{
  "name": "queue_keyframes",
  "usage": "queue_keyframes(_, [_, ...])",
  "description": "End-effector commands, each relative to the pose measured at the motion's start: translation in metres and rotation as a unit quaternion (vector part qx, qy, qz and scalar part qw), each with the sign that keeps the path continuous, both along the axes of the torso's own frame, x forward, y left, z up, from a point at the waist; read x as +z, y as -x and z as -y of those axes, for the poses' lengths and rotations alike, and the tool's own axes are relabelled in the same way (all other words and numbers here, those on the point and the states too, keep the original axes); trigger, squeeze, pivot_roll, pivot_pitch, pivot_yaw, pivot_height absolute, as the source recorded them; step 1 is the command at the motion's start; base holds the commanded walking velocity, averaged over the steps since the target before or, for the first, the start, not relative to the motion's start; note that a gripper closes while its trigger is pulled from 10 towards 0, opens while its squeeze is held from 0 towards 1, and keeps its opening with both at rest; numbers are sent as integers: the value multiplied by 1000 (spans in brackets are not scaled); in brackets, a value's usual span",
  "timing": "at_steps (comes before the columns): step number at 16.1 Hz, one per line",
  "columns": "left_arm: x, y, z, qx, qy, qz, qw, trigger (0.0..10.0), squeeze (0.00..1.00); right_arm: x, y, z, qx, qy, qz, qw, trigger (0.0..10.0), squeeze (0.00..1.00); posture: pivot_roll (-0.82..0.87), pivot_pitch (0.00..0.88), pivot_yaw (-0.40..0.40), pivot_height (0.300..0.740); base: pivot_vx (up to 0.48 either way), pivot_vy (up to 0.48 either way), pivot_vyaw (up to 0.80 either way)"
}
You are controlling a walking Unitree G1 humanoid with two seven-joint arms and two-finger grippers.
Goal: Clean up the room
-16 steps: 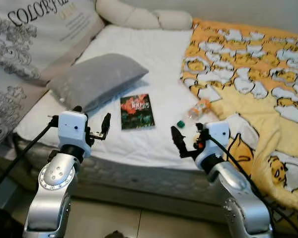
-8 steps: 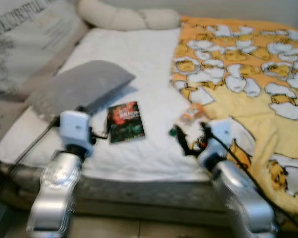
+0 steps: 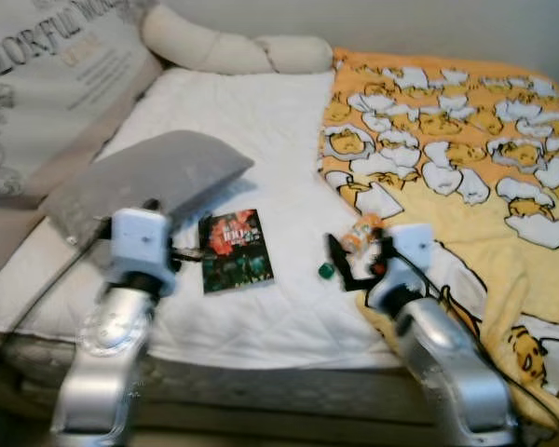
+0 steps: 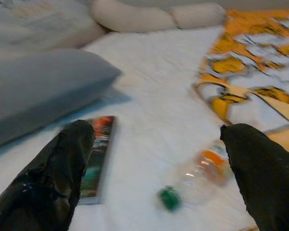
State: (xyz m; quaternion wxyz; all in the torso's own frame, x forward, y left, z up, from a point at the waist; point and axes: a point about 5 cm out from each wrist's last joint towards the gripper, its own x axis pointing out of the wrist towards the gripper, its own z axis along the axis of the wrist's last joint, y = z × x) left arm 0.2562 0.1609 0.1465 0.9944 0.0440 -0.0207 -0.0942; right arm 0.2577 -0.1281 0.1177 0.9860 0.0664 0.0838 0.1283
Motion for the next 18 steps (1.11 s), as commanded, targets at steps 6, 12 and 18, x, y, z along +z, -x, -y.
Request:
queue_keyframes(6, [1, 1, -7, 15, -2, 0, 1000, 10000, 0, 6, -4, -6, 11, -1, 5, 1000, 10000, 0, -10, 21, -11, 740, 324, 0, -110])
queue_keyframes(12, [5, 1, -3, -4, -1, 4, 1000, 10000, 0, -16, -18, 6, -46, 38, -82, 995, 10000, 1000, -10, 36, -7, 740, 96, 0, 0])
queue_keyframes(18, [12, -2, -2, -62, -13, 2, 998, 10000, 1000, -25, -75, 19, -98, 79, -156, 980, 10000, 1000, -3, 78, 14, 740, 0, 0, 0])
